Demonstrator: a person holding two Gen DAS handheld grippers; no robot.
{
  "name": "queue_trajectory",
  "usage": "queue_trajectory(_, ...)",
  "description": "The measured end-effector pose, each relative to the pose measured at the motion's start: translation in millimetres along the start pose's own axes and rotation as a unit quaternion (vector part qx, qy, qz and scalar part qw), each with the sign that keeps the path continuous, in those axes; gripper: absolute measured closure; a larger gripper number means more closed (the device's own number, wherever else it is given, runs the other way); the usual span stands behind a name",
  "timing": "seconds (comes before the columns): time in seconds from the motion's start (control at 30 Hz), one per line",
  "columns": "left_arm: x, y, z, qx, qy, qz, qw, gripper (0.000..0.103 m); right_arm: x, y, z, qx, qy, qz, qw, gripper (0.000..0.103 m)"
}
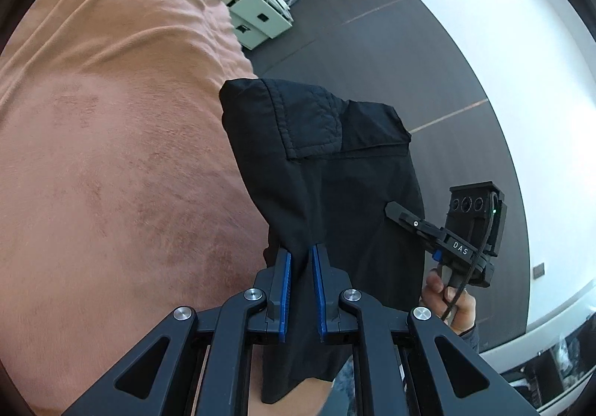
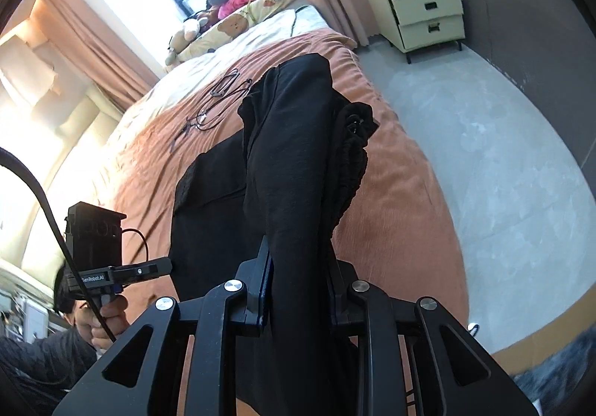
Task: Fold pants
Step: 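Carry the pants with both grippers and lower them onto the blanket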
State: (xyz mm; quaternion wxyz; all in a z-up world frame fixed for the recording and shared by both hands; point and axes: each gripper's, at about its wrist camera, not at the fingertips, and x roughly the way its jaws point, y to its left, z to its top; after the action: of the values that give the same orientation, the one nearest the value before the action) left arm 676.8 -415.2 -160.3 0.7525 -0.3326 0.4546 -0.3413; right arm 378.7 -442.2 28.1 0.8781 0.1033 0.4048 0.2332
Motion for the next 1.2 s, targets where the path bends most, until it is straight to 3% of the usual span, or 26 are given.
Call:
queue_trajectory(0.03,2,4,-1,-0.003,-0.002,0.01,0.9999,0.091,8,0,1,0.008,0.014,-0.025,1.0,0.079)
queue_trajectory(0.1,8,14,-3,-0.019,0.004,0.028,0.9994,0.091,22,-10,2,0.035,0.035,-0.07,0.996,0.061)
queue_trajectory(0.2,14,28,-7,-0.038,0.015,0.044,0.9982,0.09,20,-20,-10,0.079,0.037,-0.116,0.989,0.058)
queue_trajectory(0.37,9,28,-16,-0.025,0.025,0.043,0.9985,0.077,-14,-13,-37,0.088,0.009,-0.13,0.988,0.058)
queue_trajectory(0.53,15,32,-10,-0.024,0.024,0.06,0.9976,0.075,-52,6,-66,0.09,-0.034,-0.153,0.983,0.058)
queue_trajectory(0.7,19,40,6,-0.034,0.024,0.068,0.9968,0.075,-74,18,-102,0.077,-0.067,-0.132,0.986,0.058)
queue_trajectory(0.97,9,62,19,-0.055,-0.001,0.077,0.9955,0.073,-67,2,-158,0.083,-0.042,-0.131,0.987,0.058)
queue_trajectory(1.07,-2,51,15,-0.014,-0.027,0.085,0.9959,0.073,-74,-9,-165,0.1,-0.046,-0.139,0.984,0.058)
queue_trajectory(1.2,-2,45,4,-0.005,-0.016,0.112,0.9936,0.072,-95,-10,-185,0.106,-0.039,-0.176,0.978,0.06)
